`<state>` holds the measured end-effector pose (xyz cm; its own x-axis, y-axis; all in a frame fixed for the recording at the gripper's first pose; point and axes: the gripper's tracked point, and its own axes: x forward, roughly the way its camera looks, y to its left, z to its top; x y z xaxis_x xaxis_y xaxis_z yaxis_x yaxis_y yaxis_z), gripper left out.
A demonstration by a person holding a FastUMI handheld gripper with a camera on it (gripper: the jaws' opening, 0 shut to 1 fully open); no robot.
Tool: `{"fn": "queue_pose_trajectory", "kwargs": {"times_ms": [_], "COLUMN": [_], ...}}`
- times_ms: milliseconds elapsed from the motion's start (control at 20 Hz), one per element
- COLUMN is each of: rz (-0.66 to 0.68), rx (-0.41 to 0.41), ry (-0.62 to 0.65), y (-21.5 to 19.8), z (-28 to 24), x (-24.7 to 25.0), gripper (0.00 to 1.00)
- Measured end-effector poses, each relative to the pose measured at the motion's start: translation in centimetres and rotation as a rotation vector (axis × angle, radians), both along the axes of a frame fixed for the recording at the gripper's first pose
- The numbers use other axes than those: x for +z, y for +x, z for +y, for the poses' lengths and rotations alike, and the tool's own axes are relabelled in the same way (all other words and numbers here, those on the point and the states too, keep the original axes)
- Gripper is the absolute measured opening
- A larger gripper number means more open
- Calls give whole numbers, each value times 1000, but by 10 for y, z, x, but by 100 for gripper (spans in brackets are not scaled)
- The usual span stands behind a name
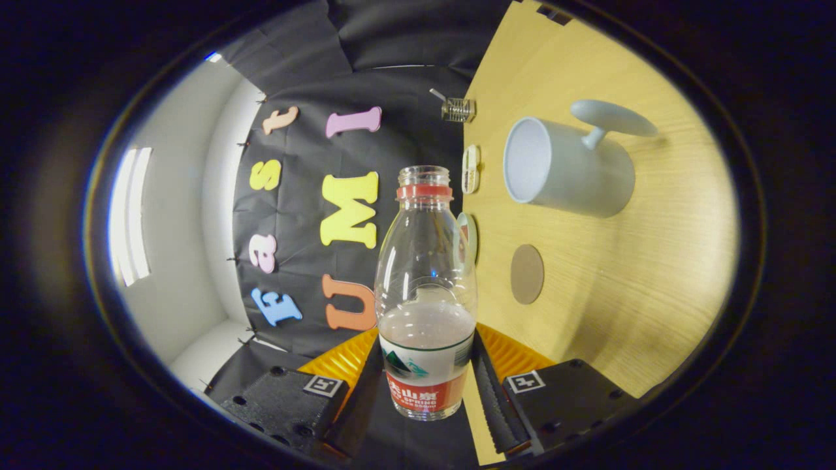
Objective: Take the bottle from table, then pour the juice into the cup, finally place the bottle on the coaster
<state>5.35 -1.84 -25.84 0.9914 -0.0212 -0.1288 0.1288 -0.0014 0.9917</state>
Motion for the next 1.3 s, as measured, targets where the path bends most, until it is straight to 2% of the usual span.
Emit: {"fn": "queue_pose_trajectory", "kwargs": {"times_ms": [300,850,1300], "rz": [-6,-11,-20], "rx": [-1,-47,-65], "ry": [40,193,254], "y": [3,8,19], "z": [0,-10,-16], "x": [11,15,23], "gripper": [76,76,76]}}
